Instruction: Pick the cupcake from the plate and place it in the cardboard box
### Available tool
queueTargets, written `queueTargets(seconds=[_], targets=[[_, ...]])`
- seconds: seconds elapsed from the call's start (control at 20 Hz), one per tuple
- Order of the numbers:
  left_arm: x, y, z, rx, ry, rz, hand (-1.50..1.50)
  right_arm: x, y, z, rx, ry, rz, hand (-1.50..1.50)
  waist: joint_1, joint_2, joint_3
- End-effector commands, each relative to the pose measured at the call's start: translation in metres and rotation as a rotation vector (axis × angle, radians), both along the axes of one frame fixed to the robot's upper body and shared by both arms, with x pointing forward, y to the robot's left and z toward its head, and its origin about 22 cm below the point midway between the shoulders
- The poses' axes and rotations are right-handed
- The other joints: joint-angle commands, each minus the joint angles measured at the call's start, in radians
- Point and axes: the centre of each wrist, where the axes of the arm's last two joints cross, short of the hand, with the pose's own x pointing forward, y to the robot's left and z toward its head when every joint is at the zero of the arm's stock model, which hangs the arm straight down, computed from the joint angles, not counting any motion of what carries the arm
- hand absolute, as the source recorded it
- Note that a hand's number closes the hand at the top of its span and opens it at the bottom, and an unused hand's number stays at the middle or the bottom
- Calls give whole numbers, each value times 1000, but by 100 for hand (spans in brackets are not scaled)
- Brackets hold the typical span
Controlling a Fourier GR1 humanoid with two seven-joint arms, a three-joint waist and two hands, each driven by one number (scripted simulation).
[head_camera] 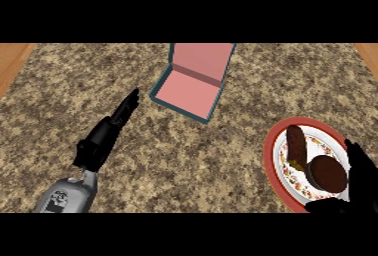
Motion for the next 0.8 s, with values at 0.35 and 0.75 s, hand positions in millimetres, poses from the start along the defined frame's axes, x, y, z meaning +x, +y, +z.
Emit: queueTargets(seconds=[0.35, 0.75], targets=[[6, 17, -3, 1, -5, -7, 0, 7, 17, -32, 20, 100, -1, -150, 0, 1, 0], [8, 20, -10, -7, -8, 3, 0, 7, -11, -50, 25, 122, -7, -150, -2, 1, 0]])
